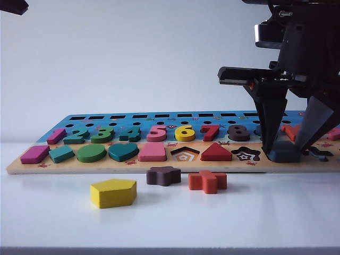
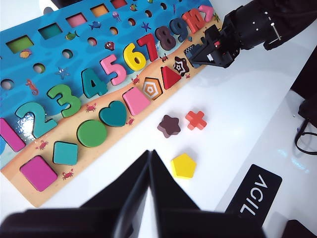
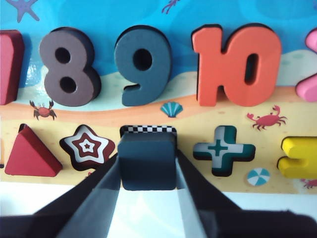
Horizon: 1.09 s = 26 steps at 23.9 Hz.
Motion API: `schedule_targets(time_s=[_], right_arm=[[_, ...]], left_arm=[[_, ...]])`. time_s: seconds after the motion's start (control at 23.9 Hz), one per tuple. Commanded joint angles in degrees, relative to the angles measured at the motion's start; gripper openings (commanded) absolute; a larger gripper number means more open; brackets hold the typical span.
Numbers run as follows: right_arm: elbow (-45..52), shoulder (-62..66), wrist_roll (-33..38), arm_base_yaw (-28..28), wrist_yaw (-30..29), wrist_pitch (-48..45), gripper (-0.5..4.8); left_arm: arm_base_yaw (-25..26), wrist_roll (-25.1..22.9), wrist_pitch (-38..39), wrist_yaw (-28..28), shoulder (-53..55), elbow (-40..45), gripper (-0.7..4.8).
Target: Insert the cube into the slot.
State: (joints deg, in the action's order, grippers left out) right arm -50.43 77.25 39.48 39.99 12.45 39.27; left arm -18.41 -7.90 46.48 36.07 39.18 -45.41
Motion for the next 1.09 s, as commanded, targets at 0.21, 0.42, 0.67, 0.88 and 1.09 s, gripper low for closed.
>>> schedule_targets(time_s=[0.21, 0.42, 0.67, 0.88, 1.09], right_arm=[[-0.11, 0.04, -0.35, -0.07, 0.26, -3.21, 0.08], [-0.11, 0.04, -0.37, -0.07, 0.85, -3.19, 0.08], [-0.11, 0.02, -0.35, -0.07, 0.98, -2.80, 0.10], [-0.11, 0.02, -0.57, -0.07, 1.11, -2.82, 0.41], [-0.13, -0.02, -0.76, -0.07, 1.11, -2.82, 0.88]], left_arm=[[0.02, -0.04, -0.79, 0.35, -0.09, -0.28, 0.09], [0.02, -0.07, -0.79, 0.35, -0.09, -0.28, 0.10], [0.02, -0.04, -0.79, 0.35, -0.09, -0.28, 0.10], [0.02, -0.04, -0.79, 0.35, -0.09, -0.28, 0.10], [0.02, -0.04, -0.79, 0.35, -0.09, -0.28, 0.10]])
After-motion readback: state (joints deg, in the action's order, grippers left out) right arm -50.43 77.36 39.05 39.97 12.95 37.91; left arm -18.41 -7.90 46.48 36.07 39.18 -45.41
